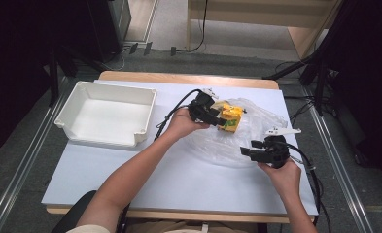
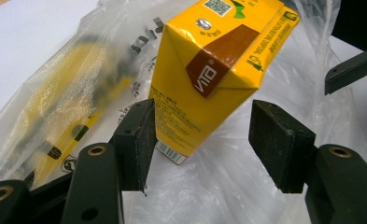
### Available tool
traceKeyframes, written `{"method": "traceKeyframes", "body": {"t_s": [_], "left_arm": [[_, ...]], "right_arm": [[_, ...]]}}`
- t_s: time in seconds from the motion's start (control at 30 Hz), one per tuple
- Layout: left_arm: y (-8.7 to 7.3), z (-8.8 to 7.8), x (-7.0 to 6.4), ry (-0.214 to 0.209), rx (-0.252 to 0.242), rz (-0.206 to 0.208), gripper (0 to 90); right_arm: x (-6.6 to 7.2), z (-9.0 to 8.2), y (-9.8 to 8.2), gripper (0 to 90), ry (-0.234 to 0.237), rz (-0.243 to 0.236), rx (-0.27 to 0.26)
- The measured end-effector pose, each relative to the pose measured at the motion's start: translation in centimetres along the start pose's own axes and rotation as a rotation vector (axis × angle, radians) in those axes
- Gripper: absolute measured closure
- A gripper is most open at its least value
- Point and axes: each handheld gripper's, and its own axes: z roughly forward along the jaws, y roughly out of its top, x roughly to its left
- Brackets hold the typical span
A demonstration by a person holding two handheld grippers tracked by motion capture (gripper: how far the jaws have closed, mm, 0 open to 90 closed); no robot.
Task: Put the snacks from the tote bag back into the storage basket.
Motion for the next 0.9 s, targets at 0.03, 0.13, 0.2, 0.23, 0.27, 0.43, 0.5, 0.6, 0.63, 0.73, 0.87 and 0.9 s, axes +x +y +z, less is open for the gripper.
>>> {"method": "traceKeyframes", "body": {"t_s": [0.03, 0.13, 0.2, 0.23, 0.27, 0.43, 0.5, 0.6, 0.63, 0.73, 0.87, 0.9], "left_arm": [[0.0, 0.1, 0.0, 0.006, 0.002, 0.003, 42.3], [0.0, 0.6, 0.1, 0.010, -0.015, -0.001, 42.4], [0.1, 0.9, 0.0, 0.024, -0.024, 0.004, 41.9], [0.1, 1.1, -0.1, 0.031, -0.029, 0.013, 41.9], [0.1, 1.2, -0.1, 0.036, -0.033, 0.020, 41.4], [0.1, 1.9, 0.0, 0.035, -0.027, 0.046, 37.9], [0.1, 2.3, 0.1, 0.029, -0.035, 0.051, 36.3], [0.2, 2.5, 0.1, 0.023, -0.039, 0.048, 34.8], [0.2, 2.7, 0.2, 0.014, -0.045, 0.041, 33.7], [0.5, 3.1, 0.2, 0.001, -0.048, 0.039, 31.5], [0.5, 3.5, 0.2, -0.012, -0.057, 0.027, 30.8], [0.5, 3.4, 0.2, -0.012, -0.053, 0.023, 30.7]], "right_arm": [[0.0, 0.0, 0.0, 40.4, 0.000, -0.001, -0.001], [-0.1, -0.1, 0.0, 40.4, -0.010, -0.014, -0.006], [-0.2, 0.0, 0.0, 40.4, -0.012, -0.015, -0.003], [-0.2, 0.0, 0.0, 40.4, -0.012, -0.015, -0.003], [-0.2, 0.0, 0.0, 40.4, -0.012, -0.018, 0.000], [0.0, 0.3, -0.1, 40.4, -0.006, -0.028, 0.012], [0.0, 0.3, -0.2, 40.4, -0.003, -0.030, 0.013], [0.0, 0.3, -0.2, 40.4, -0.003, -0.028, 0.014], [0.0, 0.3, -0.3, 40.4, -0.003, -0.029, 0.016], [0.0, 0.3, -0.3, 40.3, -0.010, -0.029, 0.020], [0.0, 0.3, -0.3, 40.3, -0.007, -0.029, 0.020], [0.0, 0.4, -0.3, 40.3, -0.008, -0.030, 0.022]]}}
